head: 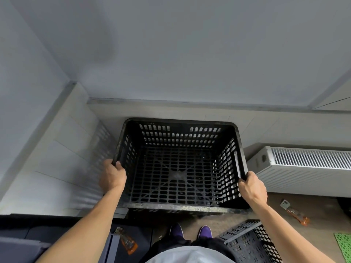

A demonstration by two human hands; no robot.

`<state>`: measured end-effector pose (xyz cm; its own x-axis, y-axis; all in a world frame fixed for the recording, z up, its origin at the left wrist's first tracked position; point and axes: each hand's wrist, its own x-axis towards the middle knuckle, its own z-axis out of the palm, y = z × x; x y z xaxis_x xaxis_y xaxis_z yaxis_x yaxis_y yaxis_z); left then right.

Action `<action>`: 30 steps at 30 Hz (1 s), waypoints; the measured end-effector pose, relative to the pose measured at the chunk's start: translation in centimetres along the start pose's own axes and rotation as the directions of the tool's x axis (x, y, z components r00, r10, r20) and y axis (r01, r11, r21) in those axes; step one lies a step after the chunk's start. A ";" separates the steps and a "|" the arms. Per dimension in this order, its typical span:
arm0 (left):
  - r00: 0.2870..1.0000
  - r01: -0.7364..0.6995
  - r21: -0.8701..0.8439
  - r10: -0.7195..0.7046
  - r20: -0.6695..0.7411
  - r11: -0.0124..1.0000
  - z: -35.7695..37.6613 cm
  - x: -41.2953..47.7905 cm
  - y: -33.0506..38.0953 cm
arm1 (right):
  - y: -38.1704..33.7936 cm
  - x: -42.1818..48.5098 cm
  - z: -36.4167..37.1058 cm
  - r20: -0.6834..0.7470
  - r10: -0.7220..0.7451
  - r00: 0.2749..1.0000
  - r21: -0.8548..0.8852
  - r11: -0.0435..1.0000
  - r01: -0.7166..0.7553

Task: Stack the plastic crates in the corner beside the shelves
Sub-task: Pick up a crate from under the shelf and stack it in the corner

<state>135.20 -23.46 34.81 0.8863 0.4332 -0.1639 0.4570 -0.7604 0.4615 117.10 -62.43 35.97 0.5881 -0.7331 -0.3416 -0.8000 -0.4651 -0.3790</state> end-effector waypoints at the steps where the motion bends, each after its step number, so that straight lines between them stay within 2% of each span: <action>1: 1.000 -0.003 -0.007 0.003 0.003 1.000 0.2 0.0 0.0 | 0.2 -0.1 0.0 -0.018 0.005 1.000 0.006 1.000 -0.005; 5: 0.999 -0.026 -0.059 0.027 0.016 0.998 0.9 -0.3 0.8 | 1.3 -0.4 -0.1 -0.057 0.046 0.997 0.028 0.999 -0.044; 11: 0.999 -0.035 -0.077 0.035 0.002 0.996 1.3 0.2 1.2 | 1.4 0.0 -0.8 -0.022 -0.001 1.000 0.054 0.999 0.002; 21: 0.999 0.009 -0.017 -0.010 -0.053 1.000 0.6 0.5 0.5 | 0.2 -0.3 0.2 -0.032 -0.023 0.999 0.069 0.997 0.025; 30: 0.999 -0.015 -0.037 0.013 -0.047 0.999 0.4 0.4 0.6 | 0.7 -0.3 1.4 -0.128 0.006 0.992 0.045 0.999 -0.001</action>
<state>135.88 -23.95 34.66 0.8876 0.4454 -0.1172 0.4409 -0.7482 0.4958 116.54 -61.83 34.59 0.5629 -0.7936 -0.2309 -0.7942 -0.4421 -0.4169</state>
